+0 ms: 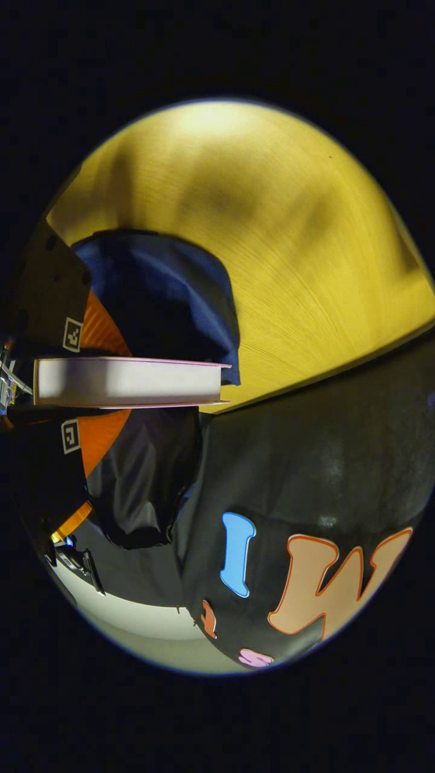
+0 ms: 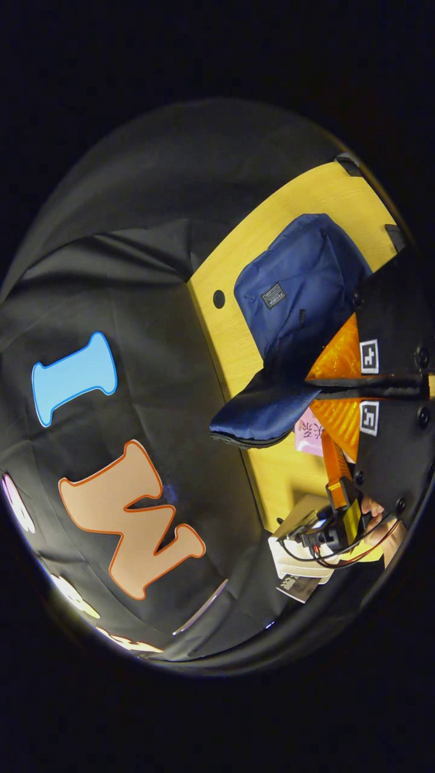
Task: Open the schoolbag, grab two books from the bookshelf and put them into the schoolbag.
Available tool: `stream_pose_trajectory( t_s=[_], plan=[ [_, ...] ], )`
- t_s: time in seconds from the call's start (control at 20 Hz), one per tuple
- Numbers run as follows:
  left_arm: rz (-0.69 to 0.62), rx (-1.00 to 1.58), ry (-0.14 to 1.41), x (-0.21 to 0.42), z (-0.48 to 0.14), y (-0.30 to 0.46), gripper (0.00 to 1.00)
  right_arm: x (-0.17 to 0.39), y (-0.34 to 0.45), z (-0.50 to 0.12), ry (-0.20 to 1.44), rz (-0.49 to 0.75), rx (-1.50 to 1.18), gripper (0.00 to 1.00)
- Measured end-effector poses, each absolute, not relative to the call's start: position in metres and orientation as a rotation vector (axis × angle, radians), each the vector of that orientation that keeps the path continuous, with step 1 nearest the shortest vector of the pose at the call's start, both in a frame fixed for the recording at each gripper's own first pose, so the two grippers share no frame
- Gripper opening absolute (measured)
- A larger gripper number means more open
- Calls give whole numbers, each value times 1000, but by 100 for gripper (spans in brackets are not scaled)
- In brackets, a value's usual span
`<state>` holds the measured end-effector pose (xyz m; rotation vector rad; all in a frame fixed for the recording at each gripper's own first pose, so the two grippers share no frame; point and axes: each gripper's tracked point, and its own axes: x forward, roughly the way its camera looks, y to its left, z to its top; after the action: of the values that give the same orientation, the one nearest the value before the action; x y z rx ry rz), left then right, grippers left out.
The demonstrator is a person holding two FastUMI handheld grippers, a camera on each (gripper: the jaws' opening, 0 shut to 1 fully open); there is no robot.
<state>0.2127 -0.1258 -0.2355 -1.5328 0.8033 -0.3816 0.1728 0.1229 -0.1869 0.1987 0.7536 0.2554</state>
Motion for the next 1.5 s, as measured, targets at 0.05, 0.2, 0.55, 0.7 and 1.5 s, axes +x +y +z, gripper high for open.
stream_pose_trajectory(
  t_s=[0.05, 0.2, 0.55, 0.7, 1.5],
  plan=[
    [-385, -1537, 802, 213, -236, -131, 26, 172, 124, -188, 753, 257, 198, 3],
    [-399, -1547, 812, 218, -239, -149, 26, 172, 123, -189, 751, 263, 197, 3],
    [-413, -1582, 817, 225, -244, -186, 26, 171, 124, -189, 743, 274, 206, 3],
    [-410, -1606, 806, 226, -248, -202, 25, 171, 123, -189, 745, 281, 205, 3],
    [-358, -1581, 851, 223, -263, -220, 47, 170, 121, -196, 754, 274, 215, 3]
  ],
)
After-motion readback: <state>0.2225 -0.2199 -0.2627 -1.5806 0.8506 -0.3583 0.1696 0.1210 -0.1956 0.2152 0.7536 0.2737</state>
